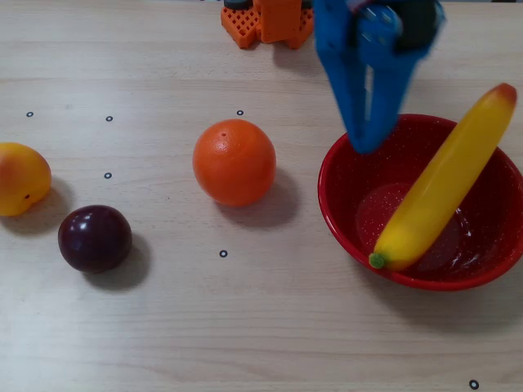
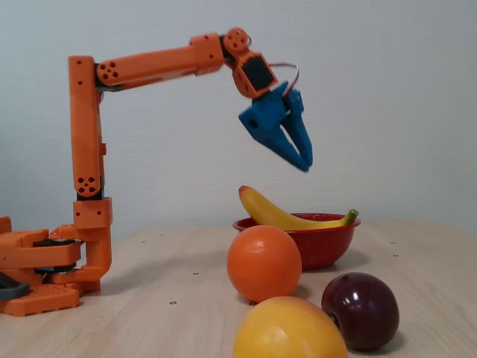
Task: Put banana in the red bowl.
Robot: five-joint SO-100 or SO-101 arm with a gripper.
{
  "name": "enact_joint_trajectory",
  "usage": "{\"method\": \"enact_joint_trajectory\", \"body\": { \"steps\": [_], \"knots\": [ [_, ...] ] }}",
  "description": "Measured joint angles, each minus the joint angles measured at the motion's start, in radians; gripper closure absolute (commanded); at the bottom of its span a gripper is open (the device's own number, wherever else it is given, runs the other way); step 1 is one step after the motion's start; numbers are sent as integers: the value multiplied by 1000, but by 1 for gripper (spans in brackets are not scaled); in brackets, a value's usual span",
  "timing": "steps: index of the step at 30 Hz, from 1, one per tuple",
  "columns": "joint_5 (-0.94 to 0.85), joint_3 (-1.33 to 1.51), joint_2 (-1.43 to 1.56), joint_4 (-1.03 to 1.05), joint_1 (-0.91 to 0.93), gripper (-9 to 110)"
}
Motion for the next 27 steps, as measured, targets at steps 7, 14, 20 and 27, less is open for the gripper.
{"method": "enact_joint_trajectory", "body": {
  "steps": [7,14,20,27],
  "knots": [
    [21,86,161,29,97,102],
    [41,290,376,29,132,102],
    [51,492,609,29,147,102],
    [80,721,865,51,149,102]
  ]
}}
